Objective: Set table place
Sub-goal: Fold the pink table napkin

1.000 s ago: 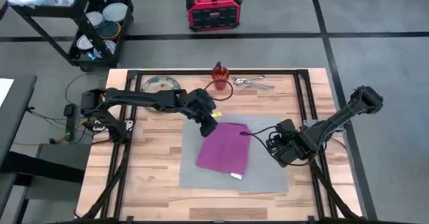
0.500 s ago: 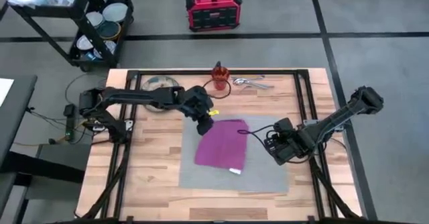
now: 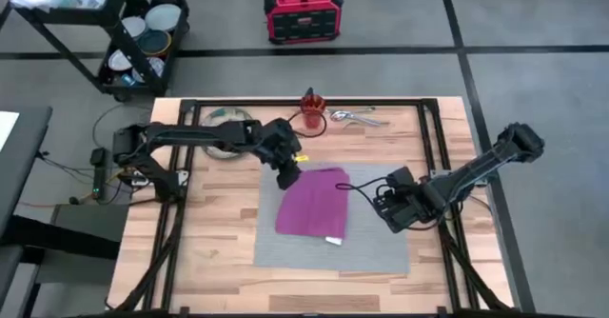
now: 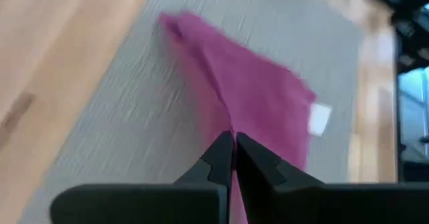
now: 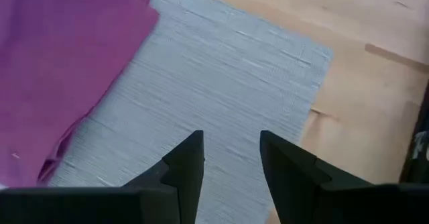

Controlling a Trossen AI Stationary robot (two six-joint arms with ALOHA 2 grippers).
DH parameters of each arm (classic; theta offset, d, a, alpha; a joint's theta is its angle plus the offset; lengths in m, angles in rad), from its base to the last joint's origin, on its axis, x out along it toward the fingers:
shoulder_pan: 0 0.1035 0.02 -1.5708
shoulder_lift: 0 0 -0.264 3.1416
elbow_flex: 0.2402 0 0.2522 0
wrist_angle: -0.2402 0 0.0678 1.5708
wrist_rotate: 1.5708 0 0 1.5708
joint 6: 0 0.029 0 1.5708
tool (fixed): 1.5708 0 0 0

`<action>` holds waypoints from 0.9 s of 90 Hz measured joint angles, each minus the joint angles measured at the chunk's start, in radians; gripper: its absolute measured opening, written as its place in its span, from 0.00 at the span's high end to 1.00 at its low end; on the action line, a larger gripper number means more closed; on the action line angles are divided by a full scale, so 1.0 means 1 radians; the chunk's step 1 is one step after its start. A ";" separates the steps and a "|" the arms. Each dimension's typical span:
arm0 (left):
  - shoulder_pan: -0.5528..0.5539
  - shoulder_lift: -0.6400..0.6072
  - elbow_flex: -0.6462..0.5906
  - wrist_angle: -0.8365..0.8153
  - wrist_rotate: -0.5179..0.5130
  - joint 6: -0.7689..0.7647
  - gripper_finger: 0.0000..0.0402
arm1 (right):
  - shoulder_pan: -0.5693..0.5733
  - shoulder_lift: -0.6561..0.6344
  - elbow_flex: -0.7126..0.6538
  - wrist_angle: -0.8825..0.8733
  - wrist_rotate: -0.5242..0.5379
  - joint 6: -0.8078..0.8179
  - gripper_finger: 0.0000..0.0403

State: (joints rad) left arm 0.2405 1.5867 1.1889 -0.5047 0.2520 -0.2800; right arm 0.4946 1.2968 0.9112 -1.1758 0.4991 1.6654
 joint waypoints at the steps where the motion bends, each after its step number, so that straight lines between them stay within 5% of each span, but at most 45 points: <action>1: 0.004 0.000 0.000 -0.001 -0.001 0.002 1.00 | 0.000 0.000 0.000 0.000 0.000 0.000 0.67; 49: 0.161 -0.065 0.152 -0.192 -0.019 0.167 1.00 | -0.008 0.000 0.000 0.009 0.000 -0.025 0.67; 81: 0.107 -0.066 0.346 -0.269 -0.005 0.198 1.00 | -0.008 0.000 0.000 0.009 0.000 -0.029 0.67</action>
State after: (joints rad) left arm 0.3479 1.5208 1.5344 -0.7741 0.2467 -0.0815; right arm 0.4862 1.2968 0.9112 -1.1671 0.4992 1.6367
